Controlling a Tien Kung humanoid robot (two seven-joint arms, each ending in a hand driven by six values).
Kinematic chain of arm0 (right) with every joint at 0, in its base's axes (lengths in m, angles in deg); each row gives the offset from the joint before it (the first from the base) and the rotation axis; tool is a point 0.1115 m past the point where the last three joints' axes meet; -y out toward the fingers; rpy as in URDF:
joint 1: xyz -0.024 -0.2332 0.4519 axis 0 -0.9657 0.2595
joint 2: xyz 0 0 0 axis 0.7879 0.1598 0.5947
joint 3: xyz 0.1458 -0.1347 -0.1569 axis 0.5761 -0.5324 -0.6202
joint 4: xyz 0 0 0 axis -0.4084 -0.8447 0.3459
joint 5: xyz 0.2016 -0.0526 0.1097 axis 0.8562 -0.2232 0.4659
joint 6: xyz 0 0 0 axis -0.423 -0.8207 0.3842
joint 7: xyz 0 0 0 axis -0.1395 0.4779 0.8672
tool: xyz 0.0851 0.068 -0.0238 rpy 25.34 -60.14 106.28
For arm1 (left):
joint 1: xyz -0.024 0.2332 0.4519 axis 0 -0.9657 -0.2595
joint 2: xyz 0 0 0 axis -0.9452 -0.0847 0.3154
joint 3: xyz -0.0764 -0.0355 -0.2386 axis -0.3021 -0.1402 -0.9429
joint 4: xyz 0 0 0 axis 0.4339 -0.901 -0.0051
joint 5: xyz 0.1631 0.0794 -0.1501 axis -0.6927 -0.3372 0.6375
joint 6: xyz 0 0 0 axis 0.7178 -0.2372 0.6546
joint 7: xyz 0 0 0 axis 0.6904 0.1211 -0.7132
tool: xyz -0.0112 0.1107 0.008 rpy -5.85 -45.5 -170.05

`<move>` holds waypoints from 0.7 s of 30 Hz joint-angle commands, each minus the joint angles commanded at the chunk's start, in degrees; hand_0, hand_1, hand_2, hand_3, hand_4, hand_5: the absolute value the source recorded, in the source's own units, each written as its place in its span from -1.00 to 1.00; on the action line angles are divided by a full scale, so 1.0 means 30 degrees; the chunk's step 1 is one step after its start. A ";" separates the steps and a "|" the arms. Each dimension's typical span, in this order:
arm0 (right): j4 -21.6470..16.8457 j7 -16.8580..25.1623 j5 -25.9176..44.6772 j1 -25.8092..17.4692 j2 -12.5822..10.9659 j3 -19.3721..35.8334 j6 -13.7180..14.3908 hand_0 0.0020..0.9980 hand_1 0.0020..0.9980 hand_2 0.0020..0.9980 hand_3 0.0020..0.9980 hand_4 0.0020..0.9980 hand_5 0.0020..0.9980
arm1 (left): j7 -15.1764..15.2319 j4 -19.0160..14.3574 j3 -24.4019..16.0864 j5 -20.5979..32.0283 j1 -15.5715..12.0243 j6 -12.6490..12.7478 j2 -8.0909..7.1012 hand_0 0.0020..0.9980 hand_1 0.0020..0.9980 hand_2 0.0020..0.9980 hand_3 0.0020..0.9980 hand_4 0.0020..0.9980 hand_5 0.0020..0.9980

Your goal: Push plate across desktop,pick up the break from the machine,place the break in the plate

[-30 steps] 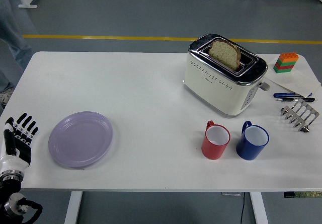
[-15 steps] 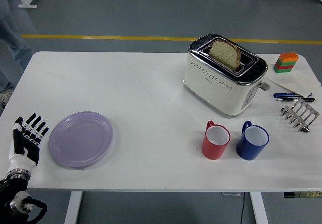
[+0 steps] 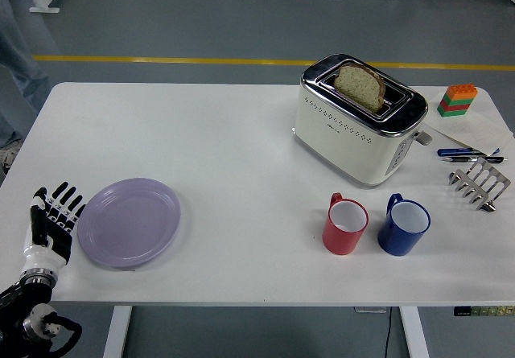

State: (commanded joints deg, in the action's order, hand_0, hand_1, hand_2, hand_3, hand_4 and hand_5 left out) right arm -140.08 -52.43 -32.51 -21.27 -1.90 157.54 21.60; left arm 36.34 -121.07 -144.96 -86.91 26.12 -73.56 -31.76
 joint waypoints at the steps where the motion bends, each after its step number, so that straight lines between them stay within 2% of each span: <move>1: -0.0001 0.0000 0.0004 -0.0015 0.0001 0.0005 0.0000 0.46 0.40 0.39 0.31 0.02 -0.55 | -0.0003 0.0105 0.0052 0.0056 0.0053 -0.0009 0.0009 0.59 0.60 0.64 0.53 0.17 1.00; 21: 0.0132 -0.0124 -0.0052 -0.0487 0.0252 -0.0107 -0.0103 0.46 0.39 0.39 0.30 0.02 -0.55 | -0.0241 0.0470 0.1228 0.0220 0.0611 -0.0322 0.0256 0.59 0.60 0.64 0.52 0.16 1.00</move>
State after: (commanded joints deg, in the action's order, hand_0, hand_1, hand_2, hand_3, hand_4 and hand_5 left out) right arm -139.68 -52.80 -32.66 -22.73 -1.14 157.21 21.29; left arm 35.62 -119.66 -141.28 -86.25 27.95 -74.53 -30.99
